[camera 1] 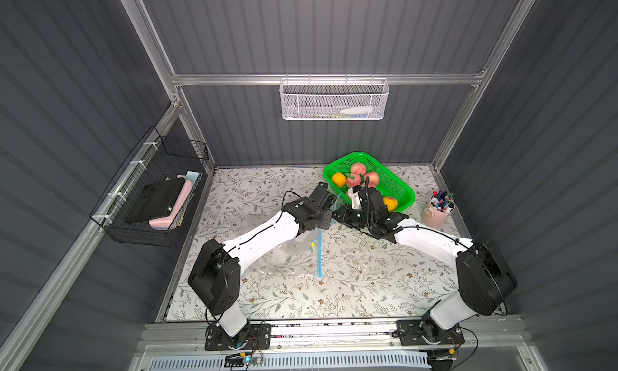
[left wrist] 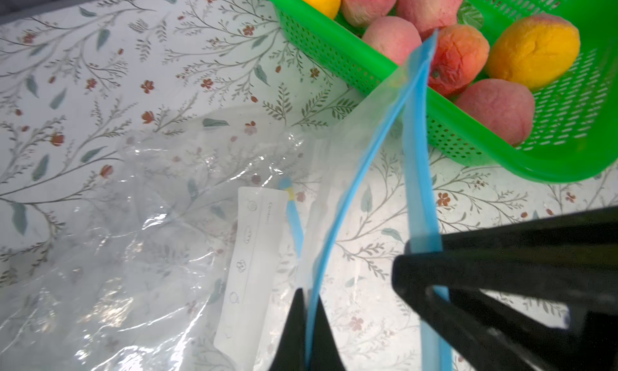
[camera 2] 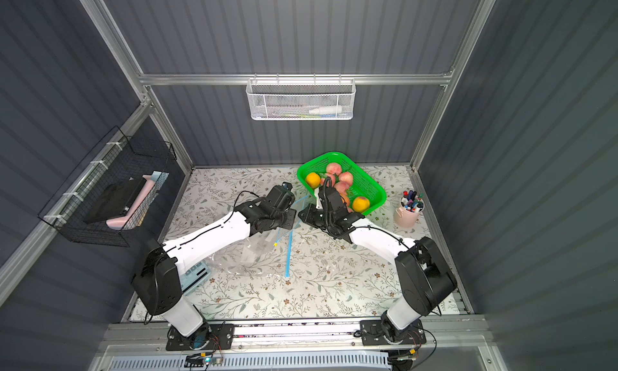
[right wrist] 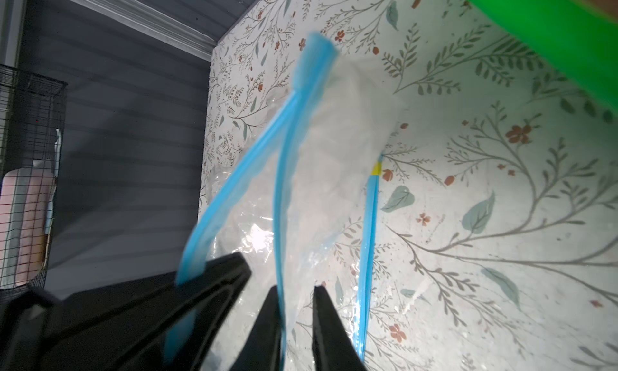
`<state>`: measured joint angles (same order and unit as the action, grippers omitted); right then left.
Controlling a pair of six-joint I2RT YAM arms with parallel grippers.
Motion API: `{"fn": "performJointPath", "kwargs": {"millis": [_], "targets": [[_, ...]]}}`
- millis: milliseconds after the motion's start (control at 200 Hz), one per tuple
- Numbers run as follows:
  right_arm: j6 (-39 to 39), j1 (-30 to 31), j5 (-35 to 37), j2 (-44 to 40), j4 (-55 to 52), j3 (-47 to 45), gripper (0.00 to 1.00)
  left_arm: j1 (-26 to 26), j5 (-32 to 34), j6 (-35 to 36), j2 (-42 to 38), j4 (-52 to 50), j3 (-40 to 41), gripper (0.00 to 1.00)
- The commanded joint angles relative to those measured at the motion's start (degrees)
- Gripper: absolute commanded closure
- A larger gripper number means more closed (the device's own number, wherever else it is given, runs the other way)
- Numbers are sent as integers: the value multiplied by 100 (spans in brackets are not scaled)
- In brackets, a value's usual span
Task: Place the peach in a zip-top bag and seal the zipper
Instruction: Open the zipper food storage bag.
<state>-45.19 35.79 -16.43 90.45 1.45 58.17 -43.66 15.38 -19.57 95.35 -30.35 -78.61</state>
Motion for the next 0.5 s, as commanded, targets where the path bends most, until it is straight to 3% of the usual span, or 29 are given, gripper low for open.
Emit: {"fn": "performJointPath", "kwargs": {"millis": [0,250,495], "targets": [[234,42,457,-79,-293,60,75,23,853,-90,-369,-294,-184,97],[419,53,1257,131,-924,386,76,19,1906,-399,-645,-510,-508,99],[587,47,1404,426,-945,553,76,26,1713,-585,-725,-342,-328,100]]}}
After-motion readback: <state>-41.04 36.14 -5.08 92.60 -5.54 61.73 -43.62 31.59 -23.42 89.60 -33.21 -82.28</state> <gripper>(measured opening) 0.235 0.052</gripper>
